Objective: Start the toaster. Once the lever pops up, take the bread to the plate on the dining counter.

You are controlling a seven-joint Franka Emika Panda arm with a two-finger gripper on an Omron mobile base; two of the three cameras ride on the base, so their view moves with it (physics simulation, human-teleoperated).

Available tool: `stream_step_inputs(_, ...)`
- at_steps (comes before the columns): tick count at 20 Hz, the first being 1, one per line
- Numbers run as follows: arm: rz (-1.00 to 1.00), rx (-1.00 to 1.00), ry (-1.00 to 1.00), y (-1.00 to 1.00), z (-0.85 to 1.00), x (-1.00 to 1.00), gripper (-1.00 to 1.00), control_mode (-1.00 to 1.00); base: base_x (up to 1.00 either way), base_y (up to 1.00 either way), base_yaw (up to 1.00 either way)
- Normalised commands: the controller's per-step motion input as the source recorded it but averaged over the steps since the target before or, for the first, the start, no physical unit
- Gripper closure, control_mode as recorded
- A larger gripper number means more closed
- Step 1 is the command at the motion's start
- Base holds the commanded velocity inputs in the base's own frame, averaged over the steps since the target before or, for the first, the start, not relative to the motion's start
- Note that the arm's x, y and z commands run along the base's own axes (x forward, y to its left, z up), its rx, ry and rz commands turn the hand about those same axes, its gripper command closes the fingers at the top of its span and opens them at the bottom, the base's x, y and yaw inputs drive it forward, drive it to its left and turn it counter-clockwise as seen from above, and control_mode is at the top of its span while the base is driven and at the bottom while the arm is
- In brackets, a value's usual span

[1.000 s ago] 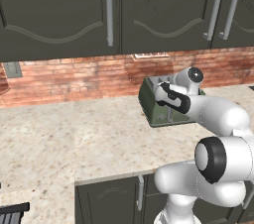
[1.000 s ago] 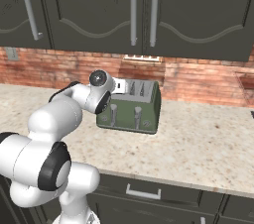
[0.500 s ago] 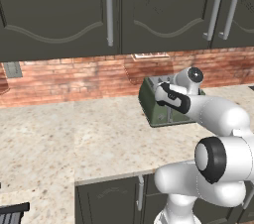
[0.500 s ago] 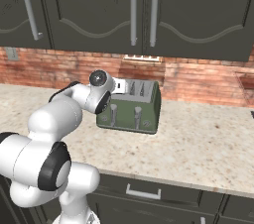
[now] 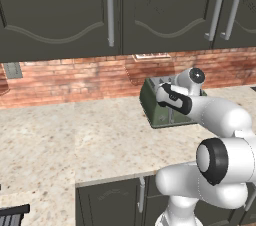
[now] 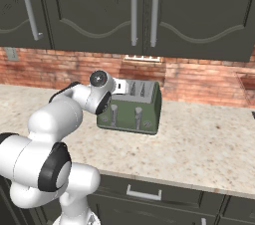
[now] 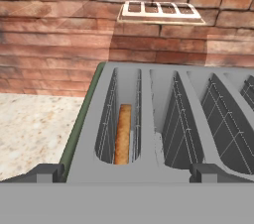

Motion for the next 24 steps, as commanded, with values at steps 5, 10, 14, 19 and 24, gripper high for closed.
stream_step_inputs(5, 0.0, 0.0, 0.0, 0.0, 0.0, 0.0, -1.0, -1.0, 0.0, 0.0, 0.0)
stream_step_inputs(10, 0.0, 0.0, 0.0, 0.0, 0.0, 0.0, -1.0, -1.0, 0.0, 0.0, 0.0)
stream_step_inputs(14, 0.0, 0.0, 0.0, 0.0, 0.0, 0.0, -1.0, -1.0, 0.0, 0.0, 0.0)
stream_step_inputs(19, 0.0, 0.0, 0.0, 0.0, 0.0, 0.0, -1.0, -1.0, 0.0, 0.0, 0.0)
stream_step_inputs(24, 0.0, 0.0, 0.0, 0.0, 0.0, 0.0, -1.0, -1.0, 0.0, 0.0, 0.0)
